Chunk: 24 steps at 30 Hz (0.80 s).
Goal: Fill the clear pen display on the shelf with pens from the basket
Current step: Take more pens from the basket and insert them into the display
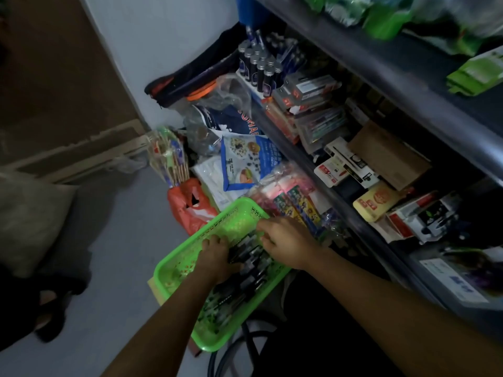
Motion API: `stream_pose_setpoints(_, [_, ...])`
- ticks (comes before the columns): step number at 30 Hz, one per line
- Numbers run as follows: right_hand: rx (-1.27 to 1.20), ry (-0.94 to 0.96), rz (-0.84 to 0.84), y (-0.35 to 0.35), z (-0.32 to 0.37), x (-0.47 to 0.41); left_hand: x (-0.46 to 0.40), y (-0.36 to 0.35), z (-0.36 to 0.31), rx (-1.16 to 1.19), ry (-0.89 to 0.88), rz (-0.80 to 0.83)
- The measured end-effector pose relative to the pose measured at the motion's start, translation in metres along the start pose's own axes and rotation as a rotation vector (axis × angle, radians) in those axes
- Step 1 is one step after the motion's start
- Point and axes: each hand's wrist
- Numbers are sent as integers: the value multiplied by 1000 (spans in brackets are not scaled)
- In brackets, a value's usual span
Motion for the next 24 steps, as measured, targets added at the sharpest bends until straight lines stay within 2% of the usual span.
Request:
stream_pose_setpoints(6, [-11, 6, 32, -4, -6, 4, -4, -8, -6, -19, -2, -17])
stream_pose_setpoints(13, [-4, -10, 36, -9, -11, 5, -15, -4, 0, 61, -48, 46])
stream_pose_setpoints(24, [35, 22, 43, -12, -9, 4, -21, -6, -5, 15, -27, 59])
Point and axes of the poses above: each hand's wrist, its own x-axis away from the middle knuckle, its own y-axis out of the back of the hand, z = x × y, and after that the axes turned 12 degrees about z, right-handed
